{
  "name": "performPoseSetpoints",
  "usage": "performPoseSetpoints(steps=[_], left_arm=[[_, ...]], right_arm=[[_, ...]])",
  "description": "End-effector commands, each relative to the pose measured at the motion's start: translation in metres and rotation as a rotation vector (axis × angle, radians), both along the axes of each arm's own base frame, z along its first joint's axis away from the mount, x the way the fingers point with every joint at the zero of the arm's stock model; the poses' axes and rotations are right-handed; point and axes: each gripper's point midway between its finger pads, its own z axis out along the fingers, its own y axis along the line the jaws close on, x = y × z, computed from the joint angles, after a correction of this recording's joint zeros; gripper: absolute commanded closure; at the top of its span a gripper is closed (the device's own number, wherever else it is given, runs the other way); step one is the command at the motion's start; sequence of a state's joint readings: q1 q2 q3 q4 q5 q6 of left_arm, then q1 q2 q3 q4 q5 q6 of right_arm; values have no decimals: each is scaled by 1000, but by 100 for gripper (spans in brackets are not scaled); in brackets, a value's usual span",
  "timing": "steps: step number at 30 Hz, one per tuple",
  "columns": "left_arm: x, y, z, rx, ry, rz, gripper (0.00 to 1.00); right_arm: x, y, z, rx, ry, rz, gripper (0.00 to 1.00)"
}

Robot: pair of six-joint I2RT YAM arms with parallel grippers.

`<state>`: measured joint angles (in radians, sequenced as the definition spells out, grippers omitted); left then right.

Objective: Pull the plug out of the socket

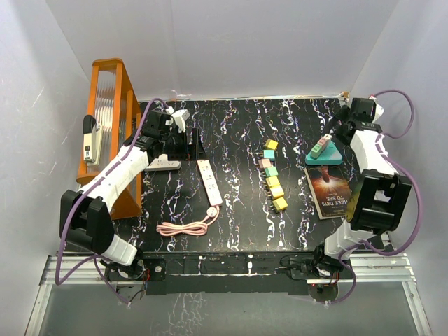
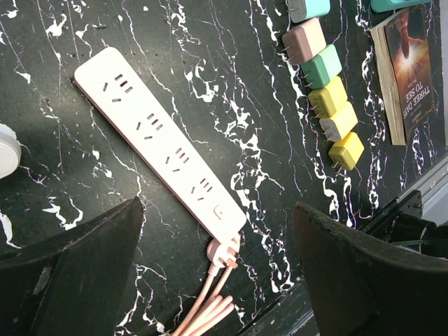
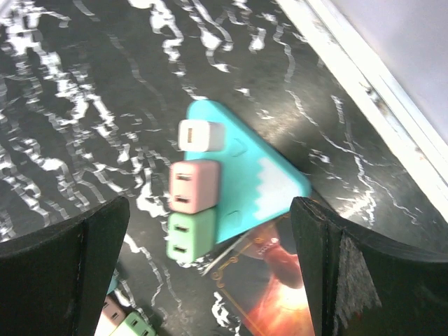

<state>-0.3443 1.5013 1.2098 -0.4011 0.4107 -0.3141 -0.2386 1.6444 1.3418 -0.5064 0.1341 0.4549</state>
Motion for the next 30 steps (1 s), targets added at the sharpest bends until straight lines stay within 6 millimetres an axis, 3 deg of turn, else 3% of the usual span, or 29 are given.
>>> performPoseSetpoints(steps=[1,3,6,8,12,18,20,30], left_arm=[[-9,-4,14,-35,-29,-35,13],[-9,-4,14,-37,-28,-35,13],[-10,-4,13,-39,-26,-36,13],[-10,-4,13,-39,-26,-36,13],[-9,-5,12,-40,-23,-38,13],[-8,-4,6,-29,-12,-32,13],[-8,-4,4,-25,-7,-30,13],[-6,-1,-6,-3,14,-22,13]], right_arm=[[-10,-16,-10,13,-15,-118,2],[-16,-25,-15,61,-44,-154,3],[-24,-36,-29,167,-93,-174,16],[-23,-34,-40,212,-94,-152,23],[-19,-30,-56,237,-82,-128,25],[3,-11,-74,336,-118,-38,32],[7,-7,-89,349,-84,-45,35],[38,14,-100,221,-33,-10,37]])
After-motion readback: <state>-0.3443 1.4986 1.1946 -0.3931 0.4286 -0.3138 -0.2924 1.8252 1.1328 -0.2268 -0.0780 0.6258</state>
